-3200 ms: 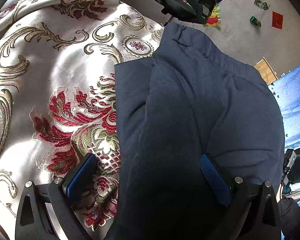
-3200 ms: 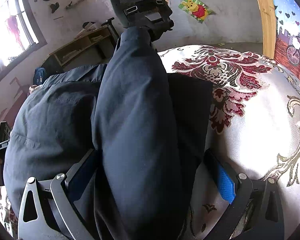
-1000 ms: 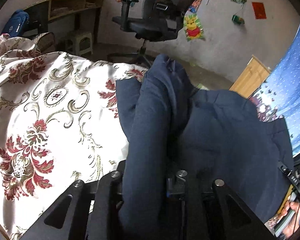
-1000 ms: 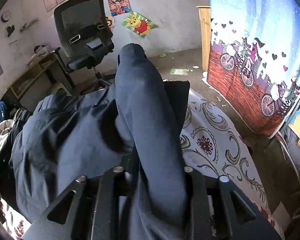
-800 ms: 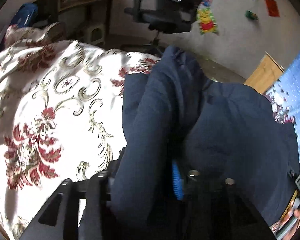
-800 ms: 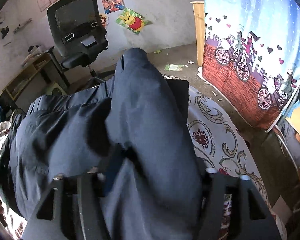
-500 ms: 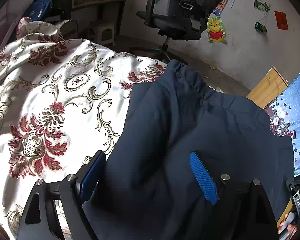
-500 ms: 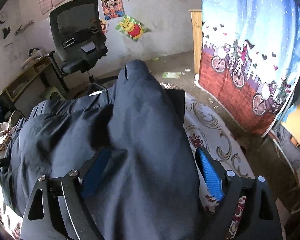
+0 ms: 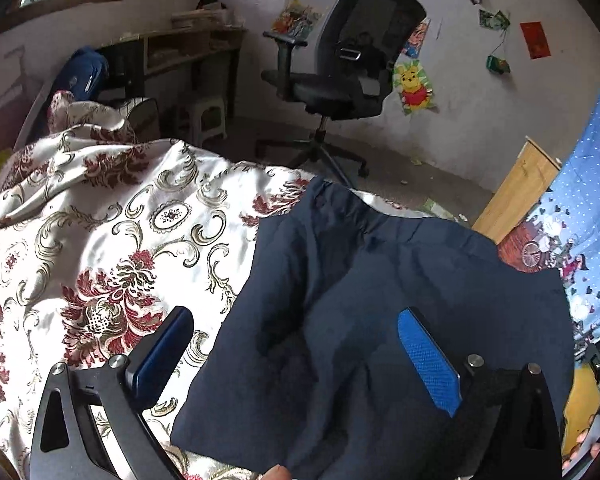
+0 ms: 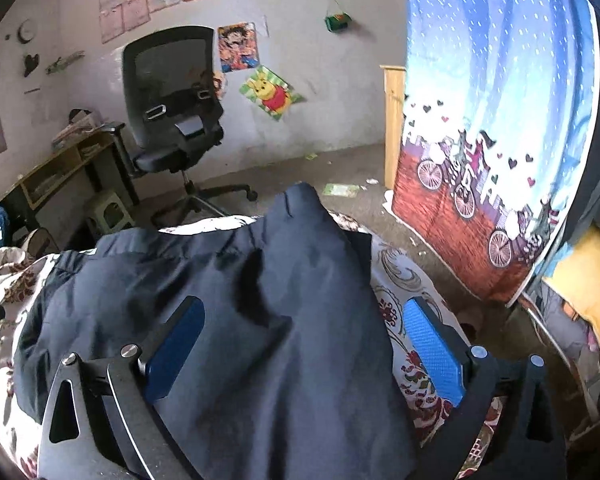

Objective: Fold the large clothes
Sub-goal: 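Open both tools and lay the folded bundle flat on the bed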

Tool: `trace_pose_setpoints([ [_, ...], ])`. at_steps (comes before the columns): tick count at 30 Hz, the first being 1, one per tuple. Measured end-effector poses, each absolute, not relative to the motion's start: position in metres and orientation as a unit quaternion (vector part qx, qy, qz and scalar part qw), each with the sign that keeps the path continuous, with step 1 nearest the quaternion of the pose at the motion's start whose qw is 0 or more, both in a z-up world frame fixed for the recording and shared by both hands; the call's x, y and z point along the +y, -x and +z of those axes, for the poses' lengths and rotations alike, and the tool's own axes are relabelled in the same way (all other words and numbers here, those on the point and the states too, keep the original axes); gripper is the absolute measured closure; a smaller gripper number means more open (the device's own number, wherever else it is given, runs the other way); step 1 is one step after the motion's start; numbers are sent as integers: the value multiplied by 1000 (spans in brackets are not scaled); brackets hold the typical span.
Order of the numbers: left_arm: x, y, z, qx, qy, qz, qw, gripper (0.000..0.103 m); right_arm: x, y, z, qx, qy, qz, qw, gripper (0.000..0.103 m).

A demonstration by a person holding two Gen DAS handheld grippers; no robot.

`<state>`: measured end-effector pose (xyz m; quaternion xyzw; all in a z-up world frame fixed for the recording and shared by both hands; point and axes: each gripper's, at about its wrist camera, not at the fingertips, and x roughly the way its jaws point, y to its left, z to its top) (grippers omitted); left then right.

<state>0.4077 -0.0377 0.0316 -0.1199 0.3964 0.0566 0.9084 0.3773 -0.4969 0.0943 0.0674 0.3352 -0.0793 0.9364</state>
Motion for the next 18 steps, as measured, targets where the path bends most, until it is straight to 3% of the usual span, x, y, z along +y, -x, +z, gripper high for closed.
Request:
trace_pose_setpoints([
  [18, -70, -312, 89, 293, 65, 23, 954, 0, -465, -298, 164, 294, -45, -52, 953, 2],
])
